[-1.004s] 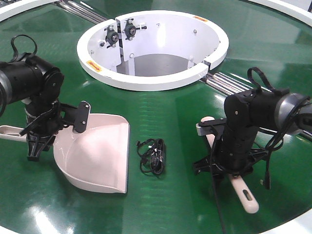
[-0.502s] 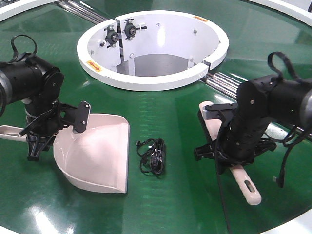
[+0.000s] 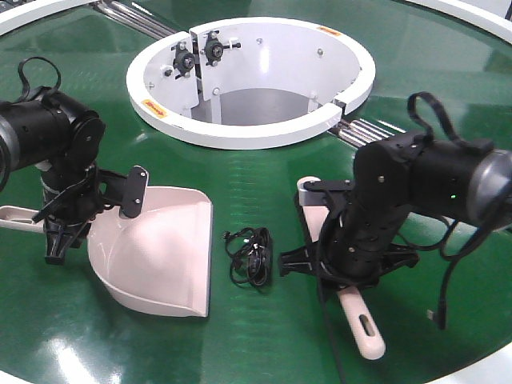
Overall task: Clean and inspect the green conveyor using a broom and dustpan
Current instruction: 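Sweep the black cable into the dustpan with the brush in the right gripper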
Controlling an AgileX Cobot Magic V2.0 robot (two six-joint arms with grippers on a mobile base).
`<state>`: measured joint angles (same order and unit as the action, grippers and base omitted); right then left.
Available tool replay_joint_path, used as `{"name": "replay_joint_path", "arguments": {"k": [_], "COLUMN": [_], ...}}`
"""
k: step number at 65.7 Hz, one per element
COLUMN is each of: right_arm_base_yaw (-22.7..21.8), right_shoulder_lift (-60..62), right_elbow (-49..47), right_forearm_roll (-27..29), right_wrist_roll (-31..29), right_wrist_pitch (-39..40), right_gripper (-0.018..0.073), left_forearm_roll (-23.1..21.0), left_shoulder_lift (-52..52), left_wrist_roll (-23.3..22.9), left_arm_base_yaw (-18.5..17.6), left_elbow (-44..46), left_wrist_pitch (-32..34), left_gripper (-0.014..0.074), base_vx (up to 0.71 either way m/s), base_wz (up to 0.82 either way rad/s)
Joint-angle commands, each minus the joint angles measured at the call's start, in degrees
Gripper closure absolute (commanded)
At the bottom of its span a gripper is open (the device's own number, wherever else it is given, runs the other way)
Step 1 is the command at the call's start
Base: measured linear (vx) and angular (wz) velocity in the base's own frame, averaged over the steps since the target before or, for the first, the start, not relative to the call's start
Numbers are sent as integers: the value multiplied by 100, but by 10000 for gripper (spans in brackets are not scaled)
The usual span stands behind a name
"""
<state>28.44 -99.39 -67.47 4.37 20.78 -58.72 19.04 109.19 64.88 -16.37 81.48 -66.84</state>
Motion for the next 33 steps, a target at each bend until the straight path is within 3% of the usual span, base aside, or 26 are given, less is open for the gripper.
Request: {"name": "replay_joint_path", "arguments": {"k": [1,22,33], "right_arm_base_yaw": [-6,390,503], "right_shoulder_lift": [19,-328,-599], "right_elbow": [-173,-316,-701], "right_forearm_roll": [38,195,328], "right_wrist_roll": [131,275,287], "right_wrist_pitch": [-153,82,-251], "right_gripper": [564,564,564], "left_forearm_roll": [60,60,60], "left_shoulder_lift": [-283,-283,-283], "left_wrist_roll": [31,31,31], "left_arm_base_yaw": [-40,-40,-40], "left_elbow": [163,163,163], "left_wrist_pitch": [-102,-102,-102], "left_gripper": [603,603,603], "base_vx": [0,0,0], "base_wz": [0,0,0]}}
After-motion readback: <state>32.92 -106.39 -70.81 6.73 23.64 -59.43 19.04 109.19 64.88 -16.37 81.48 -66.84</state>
